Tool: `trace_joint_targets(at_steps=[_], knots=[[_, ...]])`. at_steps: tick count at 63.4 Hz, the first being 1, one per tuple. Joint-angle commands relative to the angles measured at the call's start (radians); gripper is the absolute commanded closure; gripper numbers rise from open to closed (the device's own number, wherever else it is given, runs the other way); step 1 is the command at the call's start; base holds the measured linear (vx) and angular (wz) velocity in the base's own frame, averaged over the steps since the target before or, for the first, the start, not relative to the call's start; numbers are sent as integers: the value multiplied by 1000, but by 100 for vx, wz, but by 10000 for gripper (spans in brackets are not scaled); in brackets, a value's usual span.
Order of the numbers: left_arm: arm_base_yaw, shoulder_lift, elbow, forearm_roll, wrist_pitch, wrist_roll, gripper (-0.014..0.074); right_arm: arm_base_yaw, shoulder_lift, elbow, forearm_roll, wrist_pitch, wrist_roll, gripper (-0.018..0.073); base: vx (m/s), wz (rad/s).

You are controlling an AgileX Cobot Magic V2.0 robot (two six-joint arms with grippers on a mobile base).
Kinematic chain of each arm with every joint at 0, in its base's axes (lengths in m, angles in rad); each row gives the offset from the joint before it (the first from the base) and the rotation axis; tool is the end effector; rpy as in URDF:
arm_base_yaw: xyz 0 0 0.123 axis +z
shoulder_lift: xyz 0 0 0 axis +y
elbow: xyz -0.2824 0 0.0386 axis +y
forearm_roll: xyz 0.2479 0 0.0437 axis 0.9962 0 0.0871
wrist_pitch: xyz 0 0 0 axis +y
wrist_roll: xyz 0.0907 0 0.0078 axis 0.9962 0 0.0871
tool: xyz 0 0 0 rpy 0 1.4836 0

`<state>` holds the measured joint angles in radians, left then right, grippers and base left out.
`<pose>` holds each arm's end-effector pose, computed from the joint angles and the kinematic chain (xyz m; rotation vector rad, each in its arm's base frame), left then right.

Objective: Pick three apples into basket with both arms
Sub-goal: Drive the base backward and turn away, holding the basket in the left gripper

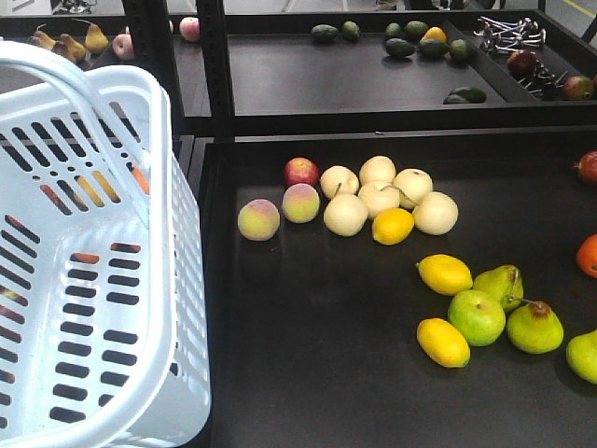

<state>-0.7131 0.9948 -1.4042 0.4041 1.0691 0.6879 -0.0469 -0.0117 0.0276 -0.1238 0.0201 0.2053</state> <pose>0.1430 -0.0822 0.4759 1.3588 1.6096 0.4770 0.0566 -0.0029 0.2026 0.0995 1.5162 0.0258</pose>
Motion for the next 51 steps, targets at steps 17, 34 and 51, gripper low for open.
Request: trace_joint_targets(at_steps=[17, 34, 51], knots=[[-3, -15, -28, 28, -80, -15, 603, 0, -13, 15, -10, -74, -1, 568, 0, 0], [-3, -15, -28, 28, -80, -15, 603, 0, -13, 15, -10, -74, -1, 568, 0, 0], [-3, -15, -28, 28, -80, -15, 603, 0, -13, 15, -10, -74, -1, 568, 0, 0]])
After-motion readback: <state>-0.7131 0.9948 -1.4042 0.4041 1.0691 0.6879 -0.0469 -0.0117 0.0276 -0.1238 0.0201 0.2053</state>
